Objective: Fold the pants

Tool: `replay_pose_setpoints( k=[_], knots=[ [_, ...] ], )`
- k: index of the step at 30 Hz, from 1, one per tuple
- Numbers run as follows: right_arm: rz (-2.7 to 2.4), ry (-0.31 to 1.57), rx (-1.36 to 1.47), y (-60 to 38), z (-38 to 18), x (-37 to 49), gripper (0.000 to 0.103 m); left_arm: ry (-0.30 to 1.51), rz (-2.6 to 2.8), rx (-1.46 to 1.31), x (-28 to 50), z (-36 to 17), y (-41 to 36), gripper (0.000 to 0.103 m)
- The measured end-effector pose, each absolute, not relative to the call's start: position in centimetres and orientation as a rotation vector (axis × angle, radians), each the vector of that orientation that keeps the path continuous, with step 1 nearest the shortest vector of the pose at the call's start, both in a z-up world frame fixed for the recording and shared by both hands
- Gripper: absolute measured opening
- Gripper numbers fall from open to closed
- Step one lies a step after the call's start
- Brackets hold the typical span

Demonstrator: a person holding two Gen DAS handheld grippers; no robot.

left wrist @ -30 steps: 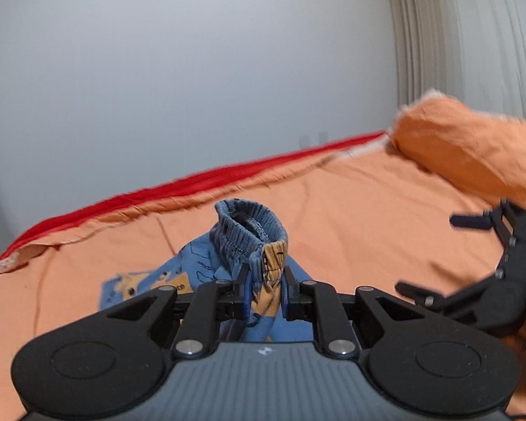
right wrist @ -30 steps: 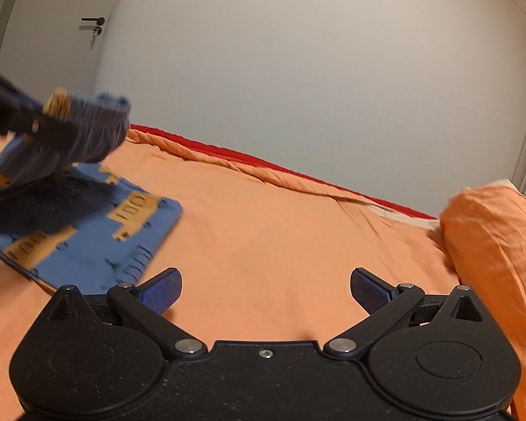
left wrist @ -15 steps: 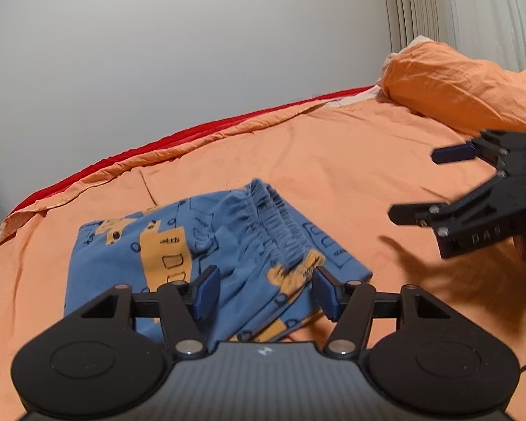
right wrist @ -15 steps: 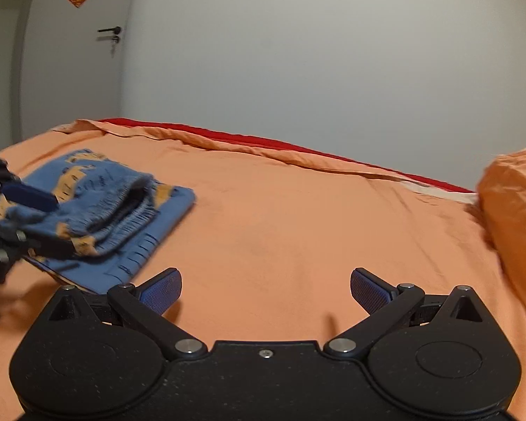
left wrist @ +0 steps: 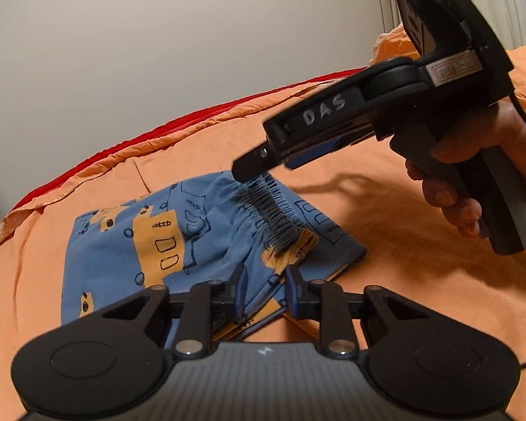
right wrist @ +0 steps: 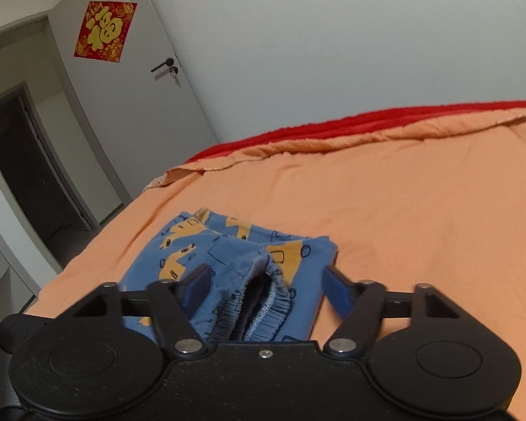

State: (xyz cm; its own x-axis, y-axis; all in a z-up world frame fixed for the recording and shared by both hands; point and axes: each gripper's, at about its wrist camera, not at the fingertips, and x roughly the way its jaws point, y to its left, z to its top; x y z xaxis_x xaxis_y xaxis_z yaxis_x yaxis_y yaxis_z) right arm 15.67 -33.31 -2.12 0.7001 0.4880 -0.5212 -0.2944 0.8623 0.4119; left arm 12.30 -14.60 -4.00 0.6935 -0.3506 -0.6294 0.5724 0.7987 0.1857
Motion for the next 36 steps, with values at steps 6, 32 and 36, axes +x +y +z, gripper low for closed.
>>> replay_pose_setpoints(
  k=[6, 32, 36],
  knots=[
    [0.434, 0.69, 0.352, -33.4, -3.2, 15.5, 0.021, 0.619, -0.537, 0.359, 12.6, -3.9, -14.1, 0.009],
    [0.236, 0.578, 0.143, -31.7, -0.8, 11.5, 0.098, 0.573, -0.41, 0.073, 13.8, -0.7, -7.6, 0.092],
    [0.209, 0.523, -0.029, -27.4, -0.6, 11.0, 0.102, 0.615, -0.208, 0.077, 16.1, -1.6, -5.5, 0.099]
  ],
)
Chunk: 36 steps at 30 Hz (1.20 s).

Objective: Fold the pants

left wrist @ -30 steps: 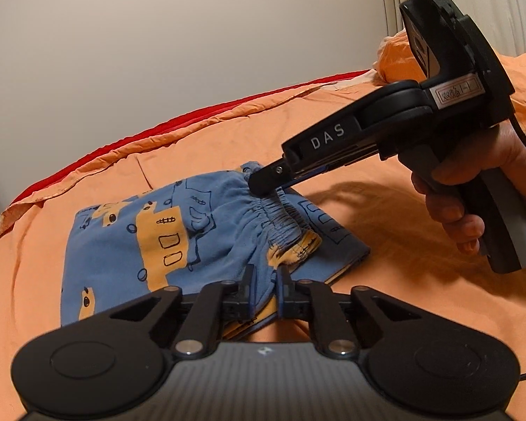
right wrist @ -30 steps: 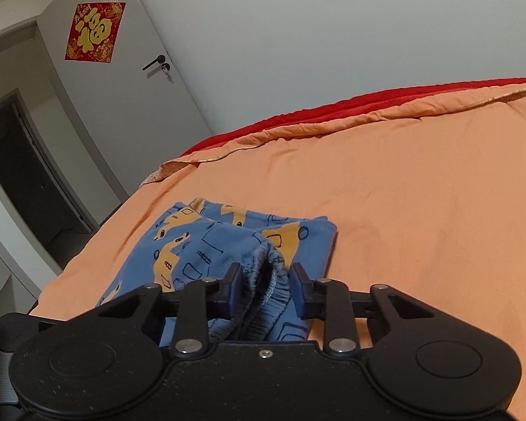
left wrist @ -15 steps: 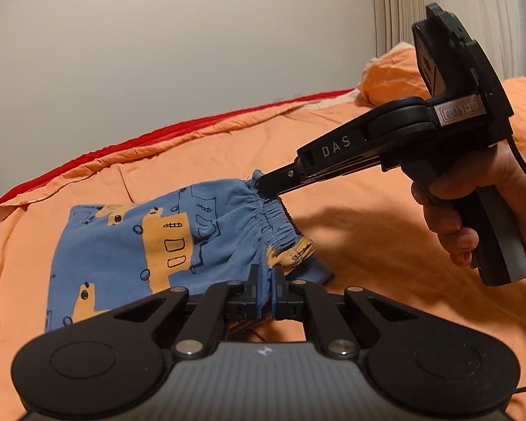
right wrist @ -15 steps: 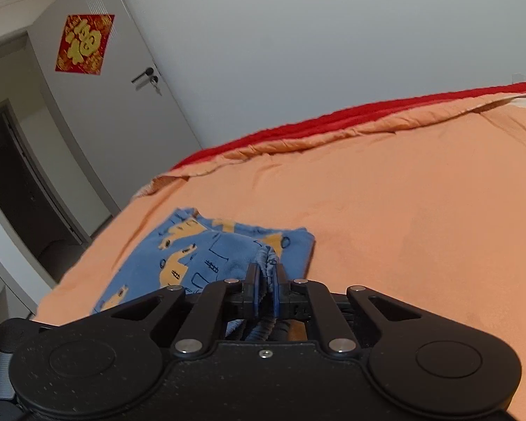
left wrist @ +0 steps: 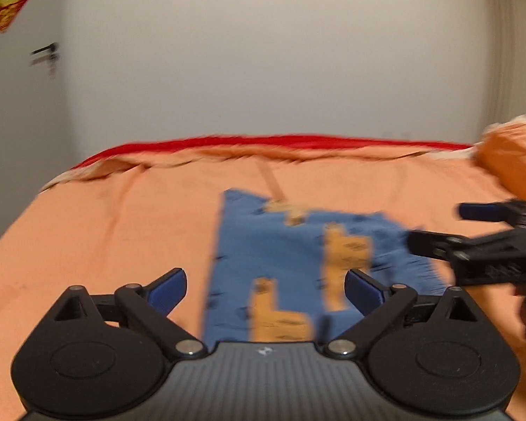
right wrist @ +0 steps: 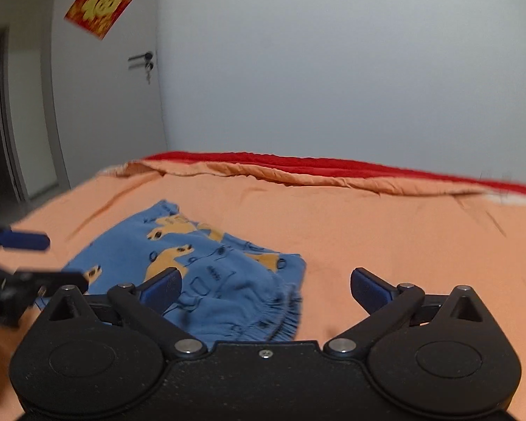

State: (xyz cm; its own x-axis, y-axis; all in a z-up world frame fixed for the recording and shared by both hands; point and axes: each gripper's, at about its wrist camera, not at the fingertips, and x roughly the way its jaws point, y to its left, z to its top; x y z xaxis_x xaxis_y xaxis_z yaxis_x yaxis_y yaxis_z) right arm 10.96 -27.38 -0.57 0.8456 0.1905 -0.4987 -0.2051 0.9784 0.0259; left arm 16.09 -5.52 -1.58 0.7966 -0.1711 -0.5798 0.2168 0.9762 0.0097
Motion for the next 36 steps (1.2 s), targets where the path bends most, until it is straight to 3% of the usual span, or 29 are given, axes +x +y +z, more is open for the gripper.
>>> replay_pose_setpoints(
  k=[6, 12, 18, 22, 26, 33, 36],
  knots=[
    [0.185, 0.485, -0.427, -23.5, -4.6, 9.0, 0.102, 0.714, -0.138, 0.05, 16.7, -5.5, -1.6, 0.1],
    [0.231, 0.433, -0.35, -27.3, -3.2, 7.0, 0.102, 0.714, -0.088, -0.004, 15.9, -3.7, 0.3, 0.103],
    [0.136, 0.303, -0.406, -25.8, -1.6, 8.4, 0.102, 0.531, -0.159, 0.133, 17.9, -0.2, -4.2, 0.102],
    [0.14, 0.284, -0.509, -23.2, -3.3, 11.7, 0.102, 0.499, -0.177, 0.352, 21.9, -2.5, -9.0, 0.101],
    [0.107, 0.243, -0.692, -21.9, -6.1, 13.2, 0.102, 0.513, -0.143, 0.387, 24.8, -5.2, -9.2, 0.102],
    [-0.006, 0.33, -0.481, -27.3, -5.2, 14.4, 0.102, 0.565, -0.159, 0.193, 25.4, -5.4, -5.7, 0.103],
    [0.006, 0.28, -0.415, -28.2, -3.6, 13.4, 0.102, 0.483, -0.159, 0.151, 24.4, -3.3, -5.3, 0.102]
  ],
)
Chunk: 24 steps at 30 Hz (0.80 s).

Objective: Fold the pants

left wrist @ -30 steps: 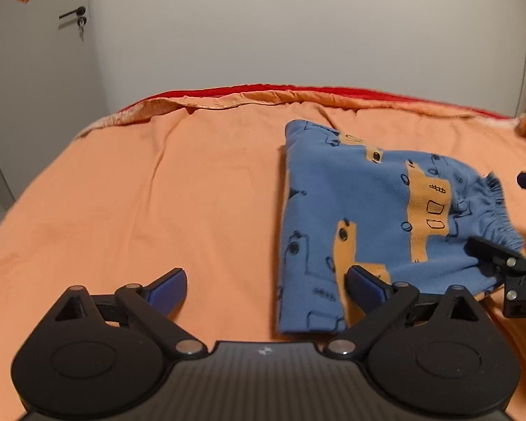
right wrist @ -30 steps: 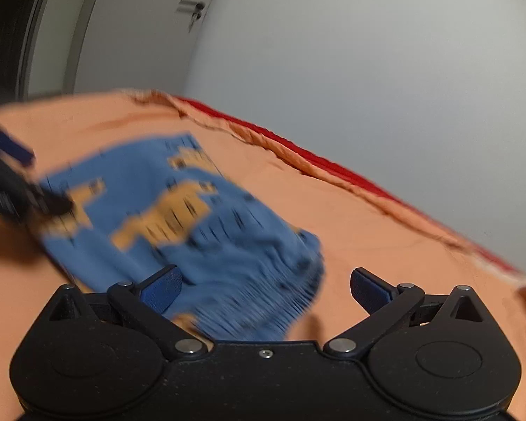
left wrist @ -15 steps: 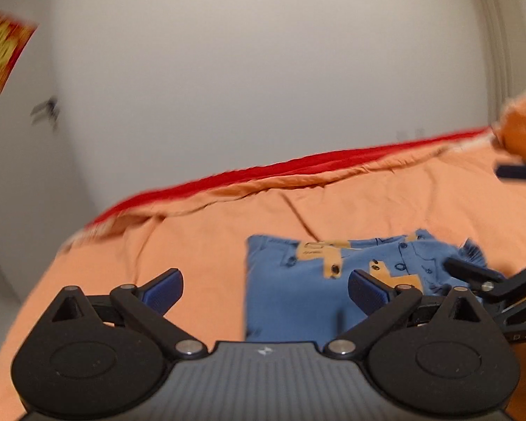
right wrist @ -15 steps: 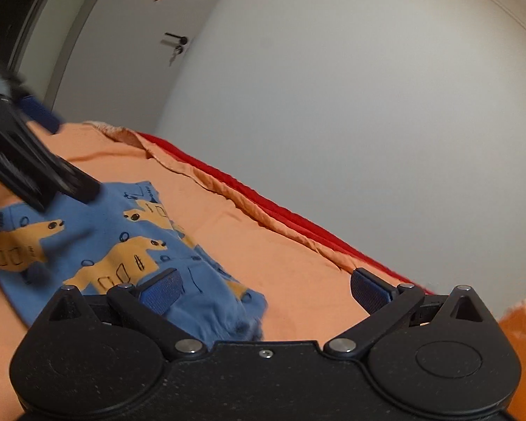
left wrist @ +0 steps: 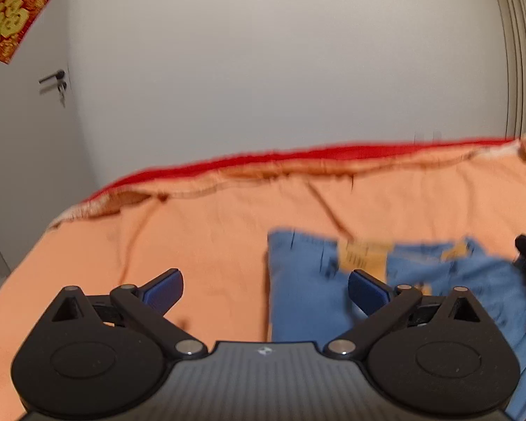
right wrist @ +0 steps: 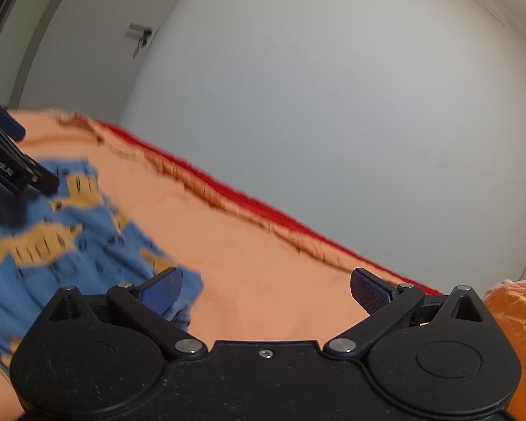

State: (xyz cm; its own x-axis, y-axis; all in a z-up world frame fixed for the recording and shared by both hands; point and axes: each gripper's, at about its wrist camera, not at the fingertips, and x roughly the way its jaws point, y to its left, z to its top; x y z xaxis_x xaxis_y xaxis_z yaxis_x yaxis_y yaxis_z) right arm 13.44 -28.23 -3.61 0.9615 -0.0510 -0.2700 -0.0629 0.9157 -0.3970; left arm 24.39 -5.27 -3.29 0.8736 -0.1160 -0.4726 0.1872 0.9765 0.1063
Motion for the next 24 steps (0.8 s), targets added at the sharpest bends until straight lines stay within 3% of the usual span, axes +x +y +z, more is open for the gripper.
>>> replay_pose_setpoints(
  k=[4, 9, 14, 24],
  knots=[
    [0.043, 0.26, -0.476, -25.3, -2.8, 14.7, 0.102, 0.464, -0.15, 0.194, 26.4, -2.9, -7.4, 0.103],
    [0.103, 0.355, -0.623, -22.4, -6.1, 17.0, 0.102, 0.566, -0.071, 0.272, 29.7, -5.9, -7.9, 0.103],
    [0.008, 0.398, -0.455, -26.0, -5.5, 17.0, 0.102, 0.609, -0.055, 0.12, 30.7, -6.0, -4.9, 0.103],
    [-0.026, 0.333, -0.382, -25.5, -2.5, 10.6, 0.102, 0.491, -0.107, 0.074, 23.2, -1.9, -3.2, 0.103]
  ],
)
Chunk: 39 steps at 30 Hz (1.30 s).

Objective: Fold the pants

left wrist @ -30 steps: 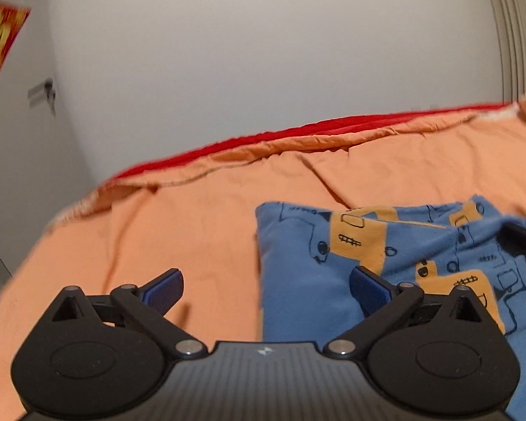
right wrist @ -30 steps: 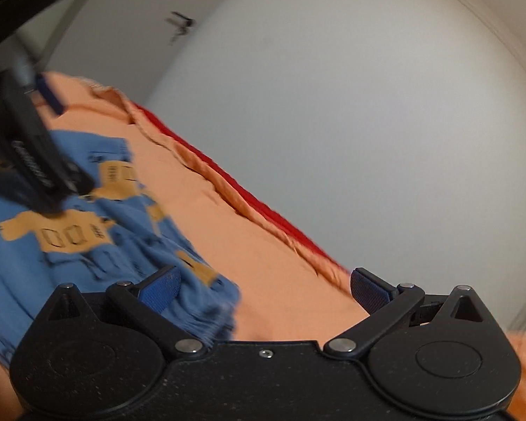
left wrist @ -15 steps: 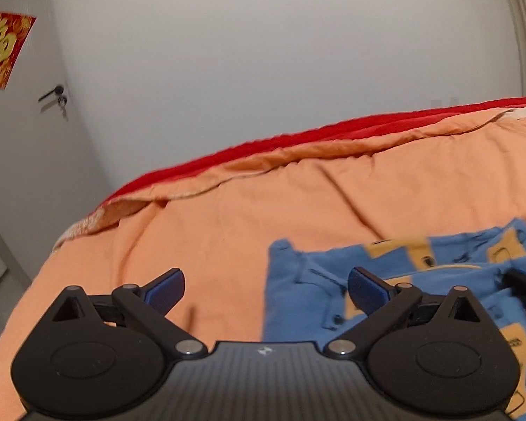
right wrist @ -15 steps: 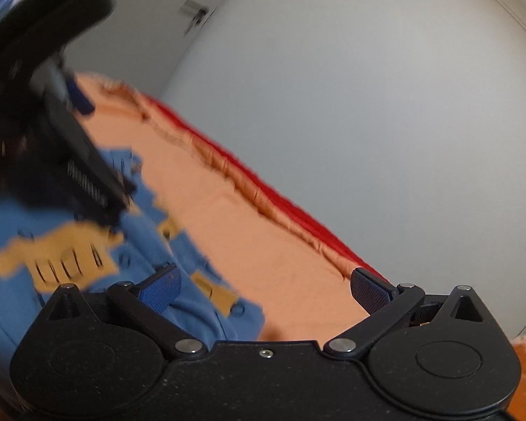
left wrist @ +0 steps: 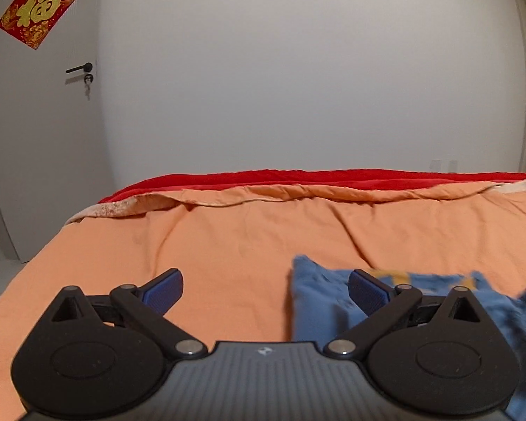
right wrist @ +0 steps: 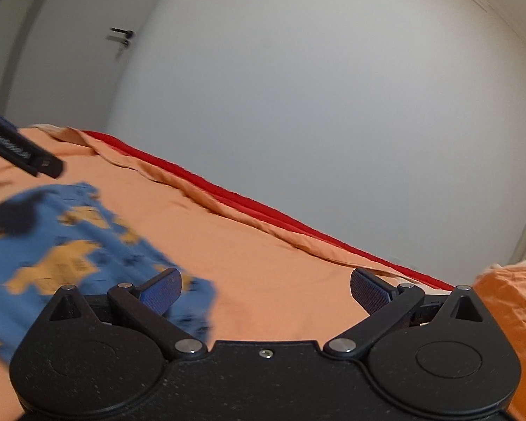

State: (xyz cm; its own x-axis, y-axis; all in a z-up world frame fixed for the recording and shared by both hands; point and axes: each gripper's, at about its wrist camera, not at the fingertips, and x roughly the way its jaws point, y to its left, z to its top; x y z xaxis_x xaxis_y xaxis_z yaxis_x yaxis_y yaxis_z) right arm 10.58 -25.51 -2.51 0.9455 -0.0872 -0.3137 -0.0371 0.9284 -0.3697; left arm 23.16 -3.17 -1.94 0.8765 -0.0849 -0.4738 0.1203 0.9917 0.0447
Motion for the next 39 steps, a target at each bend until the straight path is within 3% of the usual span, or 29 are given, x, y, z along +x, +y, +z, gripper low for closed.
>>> replay_pose_setpoints(
  k=[7, 13, 30, 39],
  knots=[
    [0.028, 0.418, -0.47, -23.1, -4.5, 7.0, 0.102, 0.674, -0.106, 0.117, 18.2, -4.9, -4.0, 0.102],
    [0.005, 0.416, -0.46, -23.0, -2.9, 5.9, 0.102, 0.757, -0.078, -0.107, 16.3, -5.1, -1.2, 0.102],
    [-0.005, 0.653, -0.284, -23.0, -3.8, 3.5, 0.102, 0.839, -0.057, -0.155, 15.1, -4.5, 0.0, 0.103],
    [0.059, 0.725, -0.008, -26.3, -5.0, 2.6, 0.102, 0.837, -0.039, -0.257, 15.5, -3.6, 1.2, 0.103]
  ],
)
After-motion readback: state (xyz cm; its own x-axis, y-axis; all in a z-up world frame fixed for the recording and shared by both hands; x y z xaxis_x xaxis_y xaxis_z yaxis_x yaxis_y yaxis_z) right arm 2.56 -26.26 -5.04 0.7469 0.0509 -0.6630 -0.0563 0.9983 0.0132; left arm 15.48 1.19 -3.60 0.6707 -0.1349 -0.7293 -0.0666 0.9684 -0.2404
